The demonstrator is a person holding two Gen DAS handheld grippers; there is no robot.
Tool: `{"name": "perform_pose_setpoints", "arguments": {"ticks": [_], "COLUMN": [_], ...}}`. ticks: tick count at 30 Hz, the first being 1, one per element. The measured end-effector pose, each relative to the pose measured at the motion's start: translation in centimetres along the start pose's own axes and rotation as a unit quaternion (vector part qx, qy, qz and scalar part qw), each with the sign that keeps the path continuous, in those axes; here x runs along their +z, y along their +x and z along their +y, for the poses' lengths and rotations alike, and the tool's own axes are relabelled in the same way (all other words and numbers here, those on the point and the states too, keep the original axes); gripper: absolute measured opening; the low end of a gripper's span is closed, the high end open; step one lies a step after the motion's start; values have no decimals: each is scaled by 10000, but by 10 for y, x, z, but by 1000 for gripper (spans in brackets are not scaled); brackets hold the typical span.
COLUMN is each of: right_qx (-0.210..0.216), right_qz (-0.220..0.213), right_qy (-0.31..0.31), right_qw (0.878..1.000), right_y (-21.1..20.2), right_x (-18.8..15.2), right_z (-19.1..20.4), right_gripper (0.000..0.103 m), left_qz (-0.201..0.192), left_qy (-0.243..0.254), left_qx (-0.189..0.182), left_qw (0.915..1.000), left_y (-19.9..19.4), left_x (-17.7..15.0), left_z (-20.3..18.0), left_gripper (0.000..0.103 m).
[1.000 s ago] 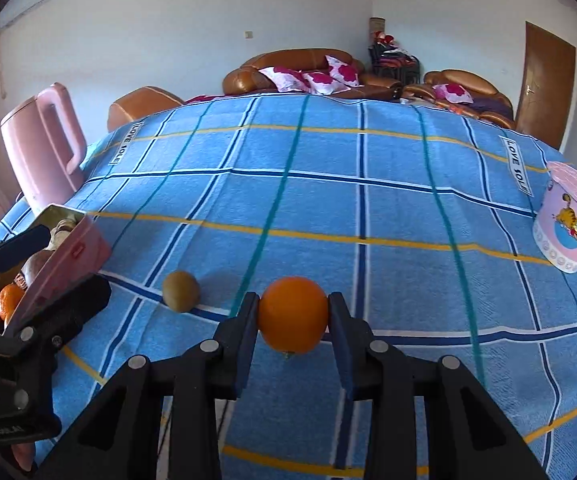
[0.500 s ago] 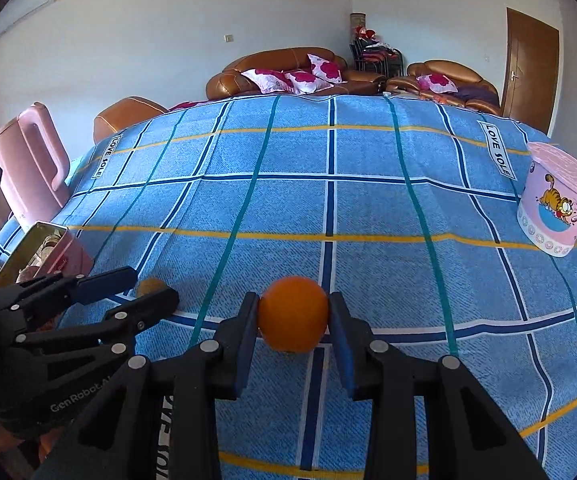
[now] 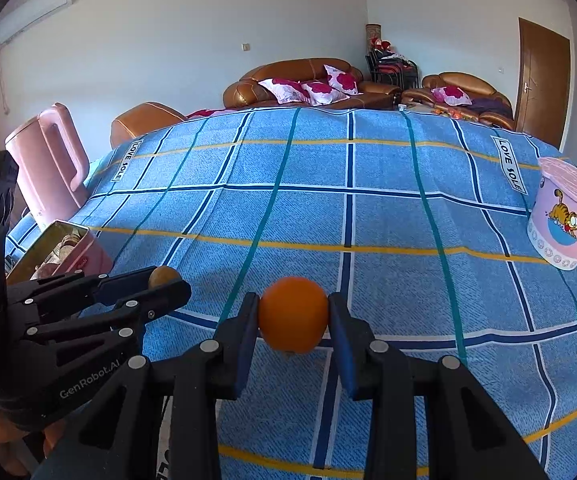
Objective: Organize fruits
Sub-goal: 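Lift the brown fruit with the left tool while the right tool lifts the orange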
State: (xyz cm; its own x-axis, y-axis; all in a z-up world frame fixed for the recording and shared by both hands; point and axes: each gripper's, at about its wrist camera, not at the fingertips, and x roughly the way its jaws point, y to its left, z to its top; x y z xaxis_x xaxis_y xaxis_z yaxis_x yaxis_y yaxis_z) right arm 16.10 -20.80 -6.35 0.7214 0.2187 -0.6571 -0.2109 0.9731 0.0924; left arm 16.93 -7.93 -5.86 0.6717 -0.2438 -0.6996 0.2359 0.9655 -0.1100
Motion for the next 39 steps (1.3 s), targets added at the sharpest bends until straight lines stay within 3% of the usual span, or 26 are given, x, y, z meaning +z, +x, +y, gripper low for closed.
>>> {"name": "perform_pose_setpoints", "arguments": {"ticks": [39], "right_qx": [74], "right_qz": [-844], "right_qy": [-218], "right_qw": [9962], "right_y": [-33], "right_x": [-3], "right_z": [6], "right_gripper": [37], "left_qz": [-926], "left_qy": [147], "left_qx": [172], "left_qw": [9954], "left_y": [-34], "left_x": [-5], "left_z": [-5], "left_gripper": [29]}}
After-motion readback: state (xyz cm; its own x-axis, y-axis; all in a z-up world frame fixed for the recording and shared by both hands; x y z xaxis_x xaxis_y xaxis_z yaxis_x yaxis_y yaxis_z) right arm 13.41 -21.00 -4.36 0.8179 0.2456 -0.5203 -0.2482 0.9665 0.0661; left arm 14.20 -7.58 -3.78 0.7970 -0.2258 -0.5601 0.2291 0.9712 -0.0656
